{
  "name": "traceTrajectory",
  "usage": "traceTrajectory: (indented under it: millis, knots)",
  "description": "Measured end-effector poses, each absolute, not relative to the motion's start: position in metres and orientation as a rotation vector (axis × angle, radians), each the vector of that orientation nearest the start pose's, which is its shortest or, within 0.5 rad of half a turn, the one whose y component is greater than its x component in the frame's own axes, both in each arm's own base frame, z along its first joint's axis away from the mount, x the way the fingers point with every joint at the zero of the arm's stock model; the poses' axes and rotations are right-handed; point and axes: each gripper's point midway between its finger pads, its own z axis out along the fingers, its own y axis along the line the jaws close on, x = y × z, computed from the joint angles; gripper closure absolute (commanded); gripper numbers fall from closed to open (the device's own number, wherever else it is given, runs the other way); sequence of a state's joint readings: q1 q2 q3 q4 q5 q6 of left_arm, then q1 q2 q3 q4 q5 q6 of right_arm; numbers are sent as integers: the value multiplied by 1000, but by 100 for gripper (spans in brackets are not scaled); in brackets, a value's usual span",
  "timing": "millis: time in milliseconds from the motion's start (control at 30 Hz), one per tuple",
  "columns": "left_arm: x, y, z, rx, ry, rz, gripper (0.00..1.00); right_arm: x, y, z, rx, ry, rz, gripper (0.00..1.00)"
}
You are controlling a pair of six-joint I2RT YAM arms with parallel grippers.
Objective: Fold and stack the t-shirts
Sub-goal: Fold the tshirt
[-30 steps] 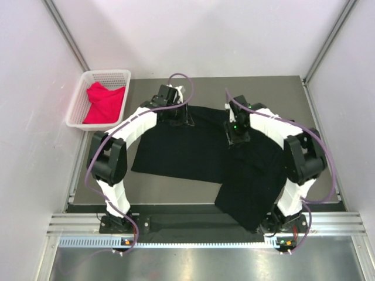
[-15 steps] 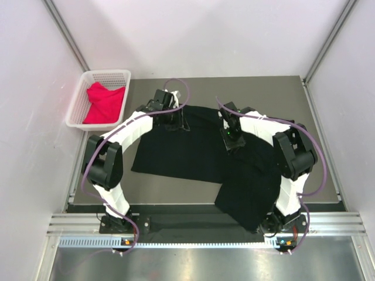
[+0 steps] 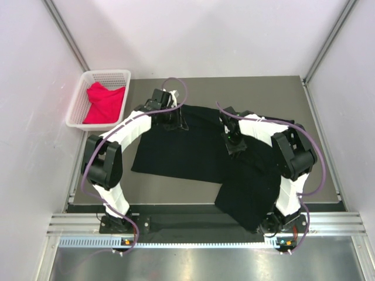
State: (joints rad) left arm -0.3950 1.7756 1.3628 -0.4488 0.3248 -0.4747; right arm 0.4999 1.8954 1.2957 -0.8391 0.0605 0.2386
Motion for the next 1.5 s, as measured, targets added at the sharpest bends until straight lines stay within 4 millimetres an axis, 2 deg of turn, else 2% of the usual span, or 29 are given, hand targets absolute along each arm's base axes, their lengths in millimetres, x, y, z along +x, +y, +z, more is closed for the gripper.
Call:
traceTrajectory:
  millis: [100, 267, 433, 567, 800, 1000, 1033, 1100, 1133, 1167, 1233, 1300, 1400, 1433, 1500]
  knots:
    - [387, -236, 127, 39, 2526, -763, 64, 293, 159, 22, -386, 2969, -19, 82]
    - [394, -223, 126, -1, 2522, -750, 64, 294, 157, 22, -389, 2964, -37, 100]
    - [398, -217, 126, -23, 2518, -743, 64, 292, 155, 23, -386, 2973, -51, 100]
    - [398, -216, 126, -25, 2518, -743, 64, 291, 157, 32, -393, 2984, -40, 100]
    - [403, -206, 126, -62, 2517, -729, 64, 280, 170, 47, -420, 3023, 99, 100]
    - [424, -189, 127, -125, 2510, -700, 63, 271, 175, 49, -444, 3052, 160, 100]
    - [427, -187, 128, -131, 2508, -694, 62, 271, 174, 49, -447, 3053, 158, 99]
    - [434, -183, 127, -145, 2508, -678, 61, 270, 173, 48, -454, 3053, 156, 89]
    - [437, -182, 128, -149, 2509, -672, 61, 270, 172, 47, -457, 3054, 153, 69]
    - [440, -181, 127, -152, 2510, -666, 60, 270, 170, 47, -445, 3059, 149, 64]
    - [447, -178, 127, -164, 2512, -653, 60, 271, 165, 46, -445, 3062, 145, 58]
    - [453, -175, 124, -176, 2518, -636, 60, 278, 160, 47, -380, 3062, 161, 57]
    - [464, -169, 120, -196, 2523, -612, 61, 306, 142, 55, -166, 3020, 208, 55]
    - [468, -167, 118, -200, 2523, -603, 61, 322, 132, 59, -58, 2982, 229, 49]
    - [477, -163, 112, -203, 2522, -578, 61, 351, 107, 71, 142, 2897, 257, 45]
